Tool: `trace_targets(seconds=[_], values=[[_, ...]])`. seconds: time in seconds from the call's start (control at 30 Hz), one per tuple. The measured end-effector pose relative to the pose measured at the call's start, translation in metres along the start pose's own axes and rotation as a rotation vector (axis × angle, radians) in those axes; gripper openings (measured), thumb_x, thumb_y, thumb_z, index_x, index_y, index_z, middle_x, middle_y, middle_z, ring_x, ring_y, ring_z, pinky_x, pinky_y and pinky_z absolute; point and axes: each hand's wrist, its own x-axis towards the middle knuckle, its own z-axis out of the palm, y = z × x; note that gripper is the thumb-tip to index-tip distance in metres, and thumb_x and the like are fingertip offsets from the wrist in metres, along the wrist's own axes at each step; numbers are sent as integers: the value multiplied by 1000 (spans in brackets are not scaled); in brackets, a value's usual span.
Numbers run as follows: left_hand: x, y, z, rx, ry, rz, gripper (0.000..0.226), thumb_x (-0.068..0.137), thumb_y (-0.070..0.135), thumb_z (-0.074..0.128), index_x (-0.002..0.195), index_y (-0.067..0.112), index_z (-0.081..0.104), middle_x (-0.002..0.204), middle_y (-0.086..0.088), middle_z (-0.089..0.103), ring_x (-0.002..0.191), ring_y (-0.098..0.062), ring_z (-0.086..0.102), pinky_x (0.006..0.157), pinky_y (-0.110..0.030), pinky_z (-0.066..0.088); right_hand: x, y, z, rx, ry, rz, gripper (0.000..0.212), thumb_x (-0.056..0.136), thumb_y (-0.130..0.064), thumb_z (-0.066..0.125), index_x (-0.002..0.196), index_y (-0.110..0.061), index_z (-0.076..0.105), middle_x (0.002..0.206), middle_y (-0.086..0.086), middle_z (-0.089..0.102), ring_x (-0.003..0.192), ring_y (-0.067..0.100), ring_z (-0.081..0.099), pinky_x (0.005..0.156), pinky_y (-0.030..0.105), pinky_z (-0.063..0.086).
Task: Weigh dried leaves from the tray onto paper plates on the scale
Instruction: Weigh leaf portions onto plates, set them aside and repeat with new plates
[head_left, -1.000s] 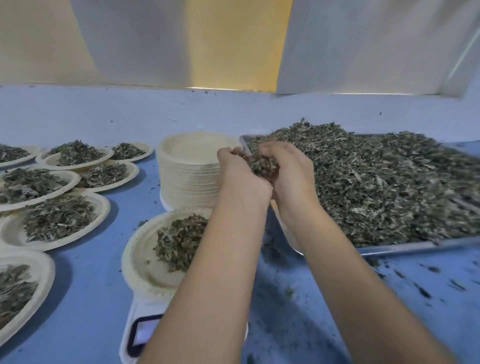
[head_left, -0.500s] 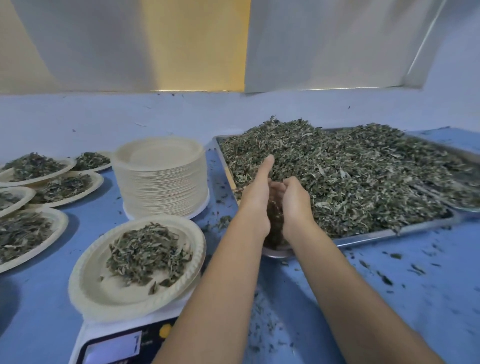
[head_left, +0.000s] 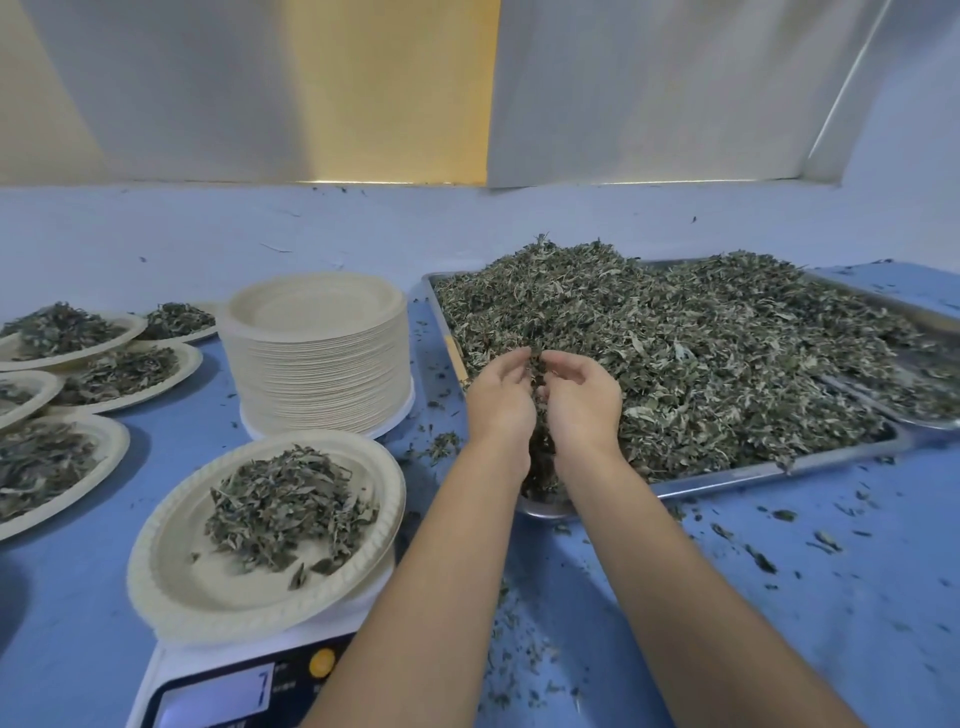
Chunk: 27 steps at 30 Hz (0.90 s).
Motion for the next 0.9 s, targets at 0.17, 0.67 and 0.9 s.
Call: trace_targets(seconds=[0.17, 0.67, 0.9], values=[[0, 3, -6, -38, 48, -48, 40, 93, -10, 37, 107, 17, 62, 124, -1, 59, 112, -12, 56, 90, -26, 48, -5, -1, 2, -28, -50, -58, 45, 78, 15, 51, 83, -28, 61, 95, -12, 61, 100, 5, 57, 84, 25, 50], [-16, 25, -22, -512, -143, -236, 41, 100, 34, 38, 132, 12, 52, 128, -4, 58, 119, -20, 53, 90, -30, 44, -34, -9, 21, -12, -230, -56, 28, 85, -18, 49, 106, -24, 66, 110, -3, 69, 101, 12, 64, 96, 39, 49], [-35, 53, -41, -424, -125, -148, 28, 100, 30, 40, 85, 16, 60, 72, 4, 62, 66, -4, 60, 69, -20, 46, -53, -19, 36, 248, -271, -74, 30, 93, -12, 46, 114, -15, 67, 101, -1, 72, 94, 8, 67, 87, 27, 52]])
